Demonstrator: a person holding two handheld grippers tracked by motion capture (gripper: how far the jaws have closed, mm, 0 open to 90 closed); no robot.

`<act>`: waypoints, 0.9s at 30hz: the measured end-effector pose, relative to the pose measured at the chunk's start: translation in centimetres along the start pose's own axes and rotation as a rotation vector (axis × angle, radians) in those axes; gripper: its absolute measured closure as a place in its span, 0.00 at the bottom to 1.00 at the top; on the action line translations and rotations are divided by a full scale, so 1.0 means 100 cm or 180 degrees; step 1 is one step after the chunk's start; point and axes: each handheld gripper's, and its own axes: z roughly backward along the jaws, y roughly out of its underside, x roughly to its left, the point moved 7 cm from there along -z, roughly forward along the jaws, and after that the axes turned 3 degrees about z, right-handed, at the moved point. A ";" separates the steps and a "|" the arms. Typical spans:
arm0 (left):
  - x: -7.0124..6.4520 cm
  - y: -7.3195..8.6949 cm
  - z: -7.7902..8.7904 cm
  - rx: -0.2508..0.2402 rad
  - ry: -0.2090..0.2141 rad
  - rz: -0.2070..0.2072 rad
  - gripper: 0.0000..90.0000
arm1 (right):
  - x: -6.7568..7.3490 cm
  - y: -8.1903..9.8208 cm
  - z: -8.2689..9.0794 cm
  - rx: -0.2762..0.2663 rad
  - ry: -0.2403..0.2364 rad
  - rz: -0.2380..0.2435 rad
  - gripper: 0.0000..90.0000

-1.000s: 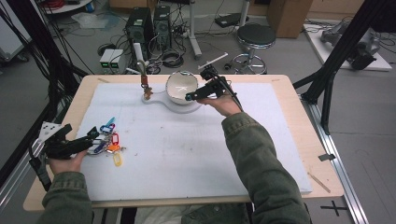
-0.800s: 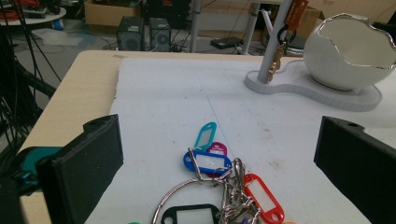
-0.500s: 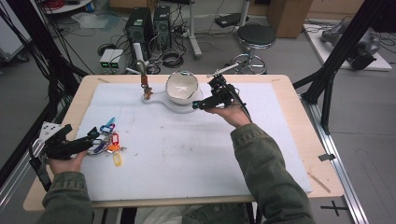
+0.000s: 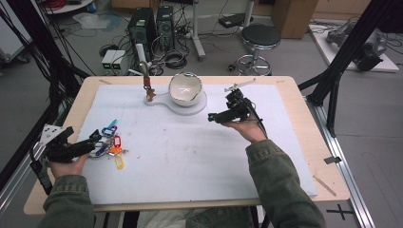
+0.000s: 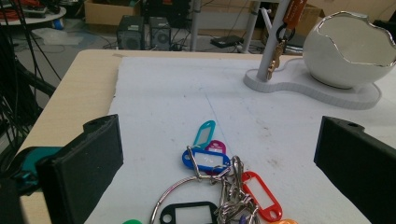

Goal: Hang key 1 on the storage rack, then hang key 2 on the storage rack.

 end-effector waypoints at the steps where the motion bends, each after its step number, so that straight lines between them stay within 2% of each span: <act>1: 0.000 0.000 0.000 0.0002 0.0000 -0.0001 0.02 | -0.001 0.002 0.001 0.0004 0.0001 -0.0014 0.02; 11: -0.001 0.000 0.002 0.0005 0.0006 -0.0001 0.02 | -0.006 0.025 0.007 -0.0057 0.0011 -0.0089 0.02; 19: -0.001 0.001 0.000 0.0012 0.0009 0.0000 0.02 | -0.012 0.044 0.019 -0.0142 0.0083 -0.0151 0.02; 24: -0.002 0.002 -0.001 0.0037 0.0043 0.0001 0.02 | -0.015 0.055 0.025 -0.0116 0.0155 -0.0136 0.02; 27: -0.003 0.002 -0.001 0.0047 0.0046 -0.0005 0.02 | -0.013 0.058 0.033 -0.0204 0.0164 -0.0121 0.02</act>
